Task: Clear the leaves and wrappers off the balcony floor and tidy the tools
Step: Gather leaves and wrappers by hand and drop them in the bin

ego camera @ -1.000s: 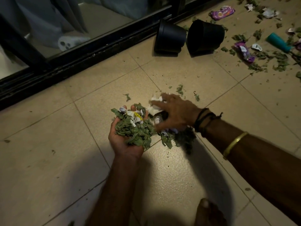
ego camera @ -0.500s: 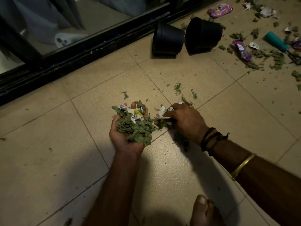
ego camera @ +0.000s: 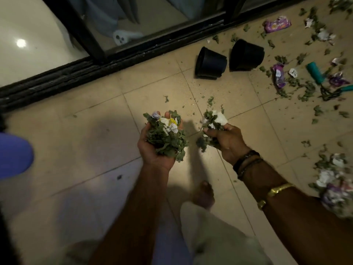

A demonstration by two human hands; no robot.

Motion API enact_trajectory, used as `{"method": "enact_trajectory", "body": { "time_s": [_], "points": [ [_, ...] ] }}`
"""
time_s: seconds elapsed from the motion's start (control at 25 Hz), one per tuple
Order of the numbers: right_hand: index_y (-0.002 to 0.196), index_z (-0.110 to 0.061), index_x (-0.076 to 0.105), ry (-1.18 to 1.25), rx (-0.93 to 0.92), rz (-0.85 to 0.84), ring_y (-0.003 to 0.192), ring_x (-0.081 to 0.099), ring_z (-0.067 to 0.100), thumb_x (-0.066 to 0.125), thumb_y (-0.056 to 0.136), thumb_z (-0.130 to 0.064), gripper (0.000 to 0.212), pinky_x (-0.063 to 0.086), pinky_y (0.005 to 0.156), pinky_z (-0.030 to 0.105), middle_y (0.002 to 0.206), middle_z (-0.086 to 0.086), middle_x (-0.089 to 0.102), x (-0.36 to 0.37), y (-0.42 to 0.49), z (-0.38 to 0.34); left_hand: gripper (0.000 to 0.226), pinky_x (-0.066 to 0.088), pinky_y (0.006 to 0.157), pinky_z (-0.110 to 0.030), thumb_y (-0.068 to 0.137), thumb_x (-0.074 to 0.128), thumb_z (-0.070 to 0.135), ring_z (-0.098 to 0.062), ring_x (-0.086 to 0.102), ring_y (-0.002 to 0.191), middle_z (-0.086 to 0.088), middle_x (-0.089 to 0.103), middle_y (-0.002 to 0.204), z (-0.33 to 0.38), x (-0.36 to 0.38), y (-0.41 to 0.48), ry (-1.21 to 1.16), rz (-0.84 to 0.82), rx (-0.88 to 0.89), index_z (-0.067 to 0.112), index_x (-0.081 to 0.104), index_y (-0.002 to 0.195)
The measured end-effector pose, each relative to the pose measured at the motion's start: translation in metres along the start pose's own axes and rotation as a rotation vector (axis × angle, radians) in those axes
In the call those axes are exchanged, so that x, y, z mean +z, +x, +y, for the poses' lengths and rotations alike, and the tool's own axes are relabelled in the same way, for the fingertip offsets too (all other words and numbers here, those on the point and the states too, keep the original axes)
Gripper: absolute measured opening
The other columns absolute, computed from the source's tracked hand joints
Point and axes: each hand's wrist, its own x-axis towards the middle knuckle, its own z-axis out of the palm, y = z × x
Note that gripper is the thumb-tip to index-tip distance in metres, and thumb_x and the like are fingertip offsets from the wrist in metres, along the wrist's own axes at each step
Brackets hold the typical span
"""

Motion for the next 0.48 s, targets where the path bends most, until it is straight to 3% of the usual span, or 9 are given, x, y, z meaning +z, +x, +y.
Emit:
{"method": "enact_trajectory", "body": {
  "time_s": [0.2,0.36,0.48],
  "points": [
    [0.119,-0.005,0.073,-0.035,0.072,-0.133,0.076,0.072,0.020,0.077,0.081,0.006,0.040,0.063,0.066,0.034,0.107,0.013,0.076,0.046,-0.138,-0.065,0.022,0.035,0.116,-0.052,0.089,0.050,0.026,-0.030,0.067,0.103,-0.012,0.064,0.110,0.055,0.075,-0.112,-0.131,0.008,0.133,0.014,0.067,0.098],
    [0.118,-0.006,0.073,-0.094,0.056,-0.248,0.078,0.072,0.018,0.075,0.084,0.005,0.035,0.062,0.066,0.032,0.102,0.010,0.077,0.116,-0.217,-0.098,0.024,0.050,0.099,-0.056,0.088,0.050,0.024,-0.032,0.072,0.100,-0.013,0.069,0.110,0.130,0.105,-0.175,-0.289,0.016,0.234,0.014,0.068,0.101],
    [0.118,-0.005,0.073,-0.154,0.051,-0.314,0.079,0.073,0.020,0.076,0.084,0.003,0.036,0.062,0.066,0.032,0.104,0.012,0.077,0.188,-0.262,-0.103,0.032,0.049,0.103,-0.054,0.096,0.047,0.025,-0.032,0.073,0.099,-0.015,0.072,0.111,0.202,0.102,-0.210,-0.374,0.067,0.270,0.011,0.075,0.098]
  ]
}}
